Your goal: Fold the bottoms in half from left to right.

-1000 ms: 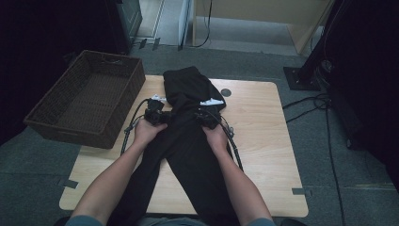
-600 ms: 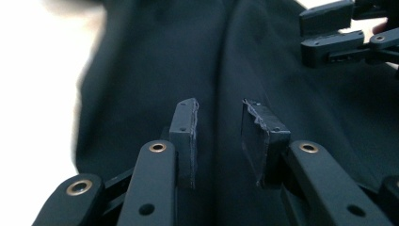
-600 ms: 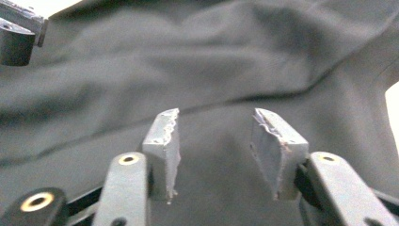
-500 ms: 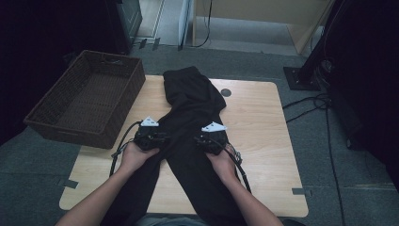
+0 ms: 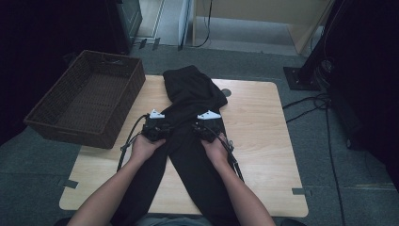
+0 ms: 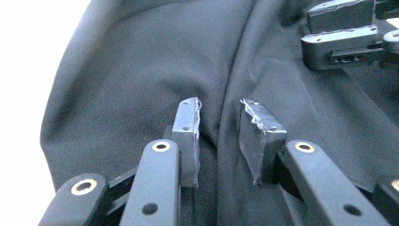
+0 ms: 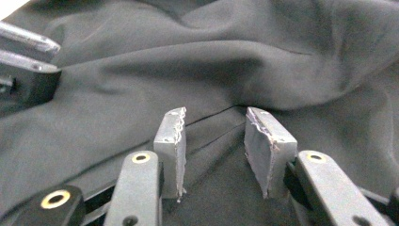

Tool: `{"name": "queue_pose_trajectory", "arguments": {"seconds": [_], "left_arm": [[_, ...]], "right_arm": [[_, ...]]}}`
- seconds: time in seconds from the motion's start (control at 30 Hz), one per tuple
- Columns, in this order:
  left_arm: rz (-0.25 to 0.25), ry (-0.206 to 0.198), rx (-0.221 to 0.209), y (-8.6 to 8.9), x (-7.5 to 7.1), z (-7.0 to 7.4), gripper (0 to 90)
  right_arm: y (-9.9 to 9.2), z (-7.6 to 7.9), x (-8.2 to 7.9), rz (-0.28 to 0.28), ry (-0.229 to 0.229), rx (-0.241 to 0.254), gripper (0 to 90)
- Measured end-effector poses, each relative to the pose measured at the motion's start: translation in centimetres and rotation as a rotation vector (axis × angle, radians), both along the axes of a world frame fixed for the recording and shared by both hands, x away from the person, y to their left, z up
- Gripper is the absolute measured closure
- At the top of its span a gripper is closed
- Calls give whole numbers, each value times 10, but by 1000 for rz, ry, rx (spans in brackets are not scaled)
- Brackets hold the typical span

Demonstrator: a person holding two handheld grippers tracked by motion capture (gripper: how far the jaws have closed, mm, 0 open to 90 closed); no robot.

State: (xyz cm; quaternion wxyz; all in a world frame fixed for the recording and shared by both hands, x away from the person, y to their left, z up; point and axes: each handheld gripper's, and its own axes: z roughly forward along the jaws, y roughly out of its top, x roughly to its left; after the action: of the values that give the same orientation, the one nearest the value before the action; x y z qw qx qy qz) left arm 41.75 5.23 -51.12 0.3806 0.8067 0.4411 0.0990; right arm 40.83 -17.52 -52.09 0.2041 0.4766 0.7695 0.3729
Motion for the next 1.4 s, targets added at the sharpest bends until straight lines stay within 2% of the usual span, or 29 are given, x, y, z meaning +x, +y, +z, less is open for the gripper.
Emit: {"name": "queue_pose_trajectory", "arguments": {"seconds": [0.17, 0.27, 0.33, 0.43, 0.47, 0.53, 0.63, 0.77, 0.9, 0.93, 0.97, 1.0, 1.07, 1.2, 1.4], "left_arm": [[29, -4, 1, -4, 26, 0, 703], [52, -1, -4, -6, 41, 0, 710], [75, -4, 8, -8, 49, 0, 711], [84, -21, 41, -11, 56, 1, 700], [81, -17, 39, -12, 56, 1, 686], [66, 18, 20, -11, 56, 3, 629], [22, 71, 6, -7, 49, 9, 601], [-34, 68, -23, 4, 28, 16, 559], [-75, 67, -11, 13, 3, 11, 524], [-79, 70, -4, 14, -1, 8, 522], [-84, 69, 6, 15, -5, 5, 520], [-85, 57, -6, 17, -9, 4, 513], [-75, 66, -35, 21, -14, 4, 506], [-80, 56, -81, 25, -27, 11, 488], [-96, 36, -87, 30, -45, 21, 470]], "right_arm": [[4, 0, 30, -35, 3, -3, 611], [5, 0, 48, -49, 0, -4, 596], [5, 0, 57, -59, 4, -2, 567], [3, 0, 65, -64, 8, 4, 518], [3, 1, 64, -69, 10, 6, 499], [2, 0, 61, -60, 8, -4, 480], [-3, 2, 50, -56, 15, -6, 498], [-11, 8, 27, -5, 10, 6, 499], [-16, 3, 0, 27, 34, 12, 492], [-18, 0, -6, 32, 8, 15, 503], [-18, 0, -10, 29, 6, 3, 506], [-18, 0, -12, 33, 2, 0, 505], [-18, 0, -15, 30, 0, -5, 503], [-16, 0, -20, 37, 1, -11, 478], [-16, -1, -37, 66, -4, -15, 483]]}}
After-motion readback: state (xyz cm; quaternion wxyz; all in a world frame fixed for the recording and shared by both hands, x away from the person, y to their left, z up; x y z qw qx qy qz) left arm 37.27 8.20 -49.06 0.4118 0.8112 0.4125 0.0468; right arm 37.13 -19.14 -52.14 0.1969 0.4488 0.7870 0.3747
